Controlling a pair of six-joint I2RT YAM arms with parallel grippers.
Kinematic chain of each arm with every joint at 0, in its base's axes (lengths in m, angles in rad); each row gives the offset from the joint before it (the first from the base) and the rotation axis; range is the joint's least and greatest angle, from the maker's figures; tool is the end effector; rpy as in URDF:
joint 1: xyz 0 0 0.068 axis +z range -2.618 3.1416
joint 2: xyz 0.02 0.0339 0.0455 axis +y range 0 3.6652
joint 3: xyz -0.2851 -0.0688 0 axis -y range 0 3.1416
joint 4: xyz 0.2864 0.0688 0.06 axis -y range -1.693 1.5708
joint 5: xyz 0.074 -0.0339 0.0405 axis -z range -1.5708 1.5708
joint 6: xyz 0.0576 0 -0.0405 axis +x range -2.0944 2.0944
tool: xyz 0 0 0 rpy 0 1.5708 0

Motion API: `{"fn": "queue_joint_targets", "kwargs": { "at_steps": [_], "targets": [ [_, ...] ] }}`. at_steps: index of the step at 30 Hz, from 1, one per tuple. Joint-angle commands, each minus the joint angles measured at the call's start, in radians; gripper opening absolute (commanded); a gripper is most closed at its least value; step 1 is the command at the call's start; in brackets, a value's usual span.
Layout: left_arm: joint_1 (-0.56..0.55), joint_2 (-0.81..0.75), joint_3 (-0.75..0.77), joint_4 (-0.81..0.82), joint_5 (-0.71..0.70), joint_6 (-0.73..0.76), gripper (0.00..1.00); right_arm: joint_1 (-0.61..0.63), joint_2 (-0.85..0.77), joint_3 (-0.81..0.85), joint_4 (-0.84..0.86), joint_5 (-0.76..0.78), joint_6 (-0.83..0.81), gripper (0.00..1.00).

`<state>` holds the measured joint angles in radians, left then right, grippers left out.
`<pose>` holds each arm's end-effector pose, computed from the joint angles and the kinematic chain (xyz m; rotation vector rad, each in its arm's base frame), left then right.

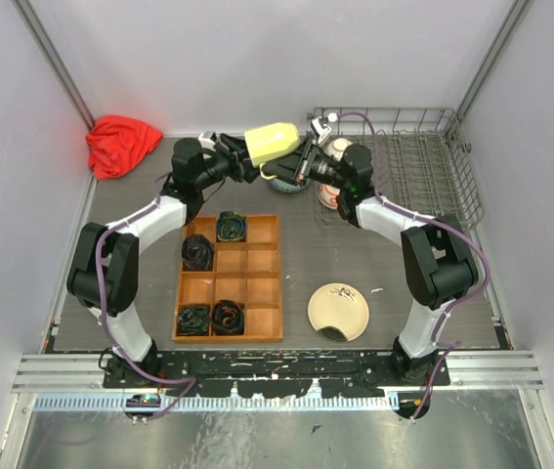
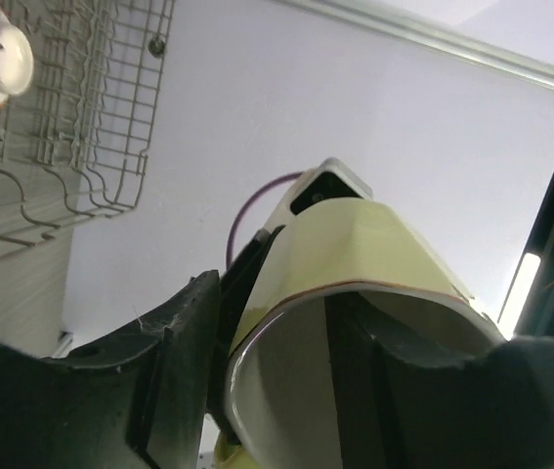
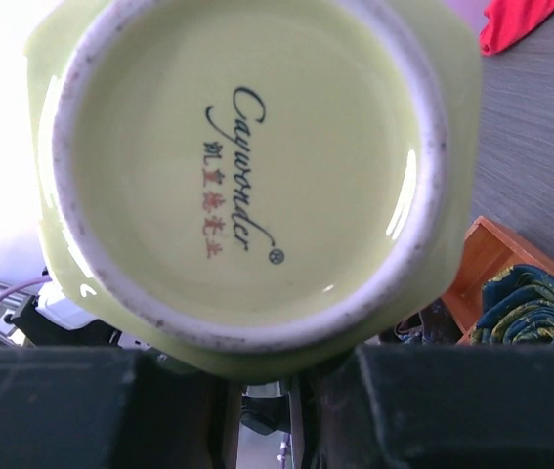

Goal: Load the mixed dishes into the dish rack

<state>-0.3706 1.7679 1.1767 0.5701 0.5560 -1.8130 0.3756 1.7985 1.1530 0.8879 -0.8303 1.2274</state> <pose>0.4270 -0.1985 0.2807 -0.8961 1.8613 -1.9905 0.4112 0.2079 0.2940 -0.1475 1.6928 1.8127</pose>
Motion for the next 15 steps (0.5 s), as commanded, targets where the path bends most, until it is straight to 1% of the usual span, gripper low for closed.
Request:
{"fn": "queue_joint_targets", "kwargs": {
  "at_steps": [1, 3, 7, 9, 11, 15],
  "targets": [
    [0.039, -0.044, 0.032, -0.078, 0.012, 0.106, 0.58, -0.053, -0.113, 0.043, 0.079, 0.028, -0.045, 0.01],
    [0.053, -0.055, 0.023, -0.101, 0.014, 0.128, 0.63, -0.088, -0.119, 0.041, 0.075, 0.028, -0.045, 0.01],
    [0.079, -0.081, -0.021, -0.149, 0.016, 0.174, 0.68, -0.184, -0.125, 0.047, 0.054, 0.015, -0.05, 0.01],
    [0.094, -0.099, -0.036, -0.185, 0.025, 0.219, 0.71, -0.241, -0.123, 0.058, 0.024, 0.007, -0.069, 0.01],
    [0.105, -0.118, -0.023, -0.273, 0.034, 0.306, 0.71, -0.298, -0.121, 0.078, -0.053, -0.001, -0.122, 0.01],
    [0.118, -0.145, 0.054, -0.528, 0.033, 0.519, 0.71, -0.389, -0.102, 0.164, -0.269, 0.007, -0.3, 0.01]
  ]
}}
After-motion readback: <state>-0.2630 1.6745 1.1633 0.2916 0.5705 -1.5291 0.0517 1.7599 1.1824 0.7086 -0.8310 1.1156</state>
